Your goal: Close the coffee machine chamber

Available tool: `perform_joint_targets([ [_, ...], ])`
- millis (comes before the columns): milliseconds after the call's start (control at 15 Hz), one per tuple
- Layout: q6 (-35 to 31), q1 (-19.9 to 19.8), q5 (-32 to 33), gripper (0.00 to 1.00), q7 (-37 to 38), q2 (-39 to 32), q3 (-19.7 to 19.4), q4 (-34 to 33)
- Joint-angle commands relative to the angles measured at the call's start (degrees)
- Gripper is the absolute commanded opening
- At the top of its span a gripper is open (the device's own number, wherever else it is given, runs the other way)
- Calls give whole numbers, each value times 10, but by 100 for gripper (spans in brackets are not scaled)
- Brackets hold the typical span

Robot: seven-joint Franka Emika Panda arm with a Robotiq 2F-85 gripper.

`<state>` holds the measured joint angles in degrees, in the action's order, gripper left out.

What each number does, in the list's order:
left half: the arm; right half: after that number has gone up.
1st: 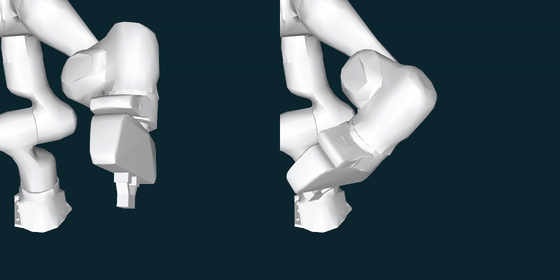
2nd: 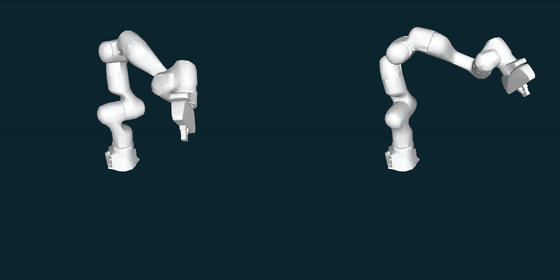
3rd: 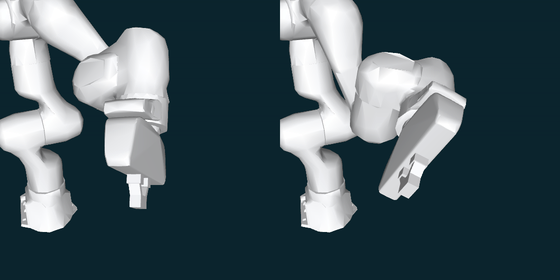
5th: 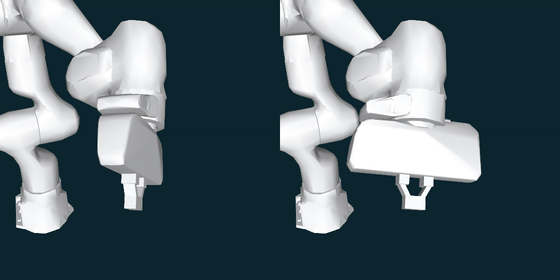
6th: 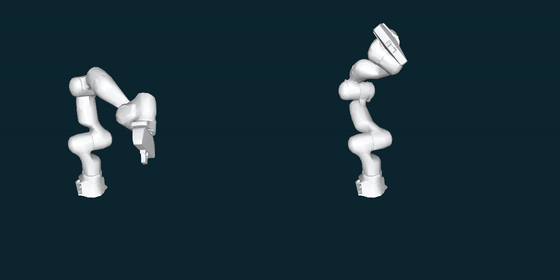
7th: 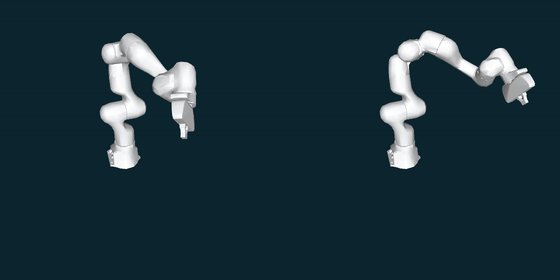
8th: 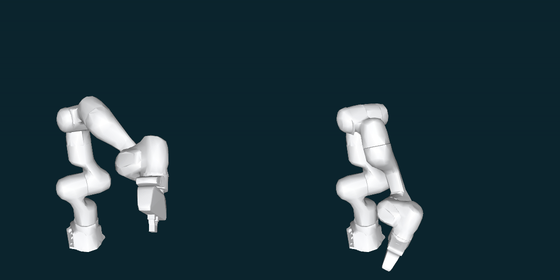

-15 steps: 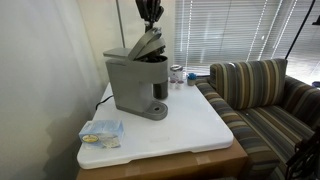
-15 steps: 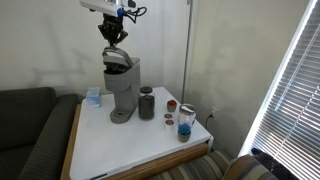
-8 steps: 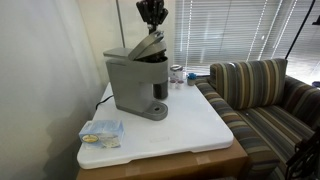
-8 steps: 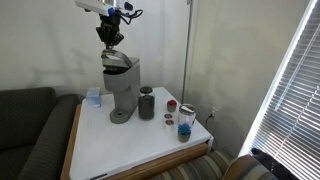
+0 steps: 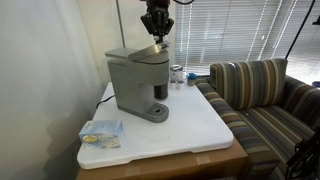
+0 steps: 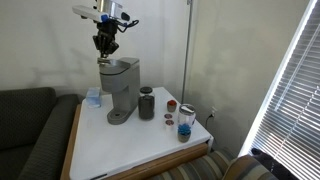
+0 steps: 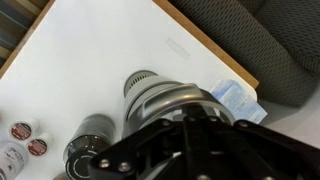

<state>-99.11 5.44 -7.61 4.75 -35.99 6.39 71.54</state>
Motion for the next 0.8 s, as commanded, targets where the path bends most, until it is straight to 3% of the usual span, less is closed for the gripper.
perform_joint_targets([
  [0, 31, -2, -10, 0, 2, -21, -6, -8],
  [267, 42, -9, -20, 0, -7, -48, -5, -34],
  [733, 39, 2, 0, 0, 13, -27, -16, -49],
])
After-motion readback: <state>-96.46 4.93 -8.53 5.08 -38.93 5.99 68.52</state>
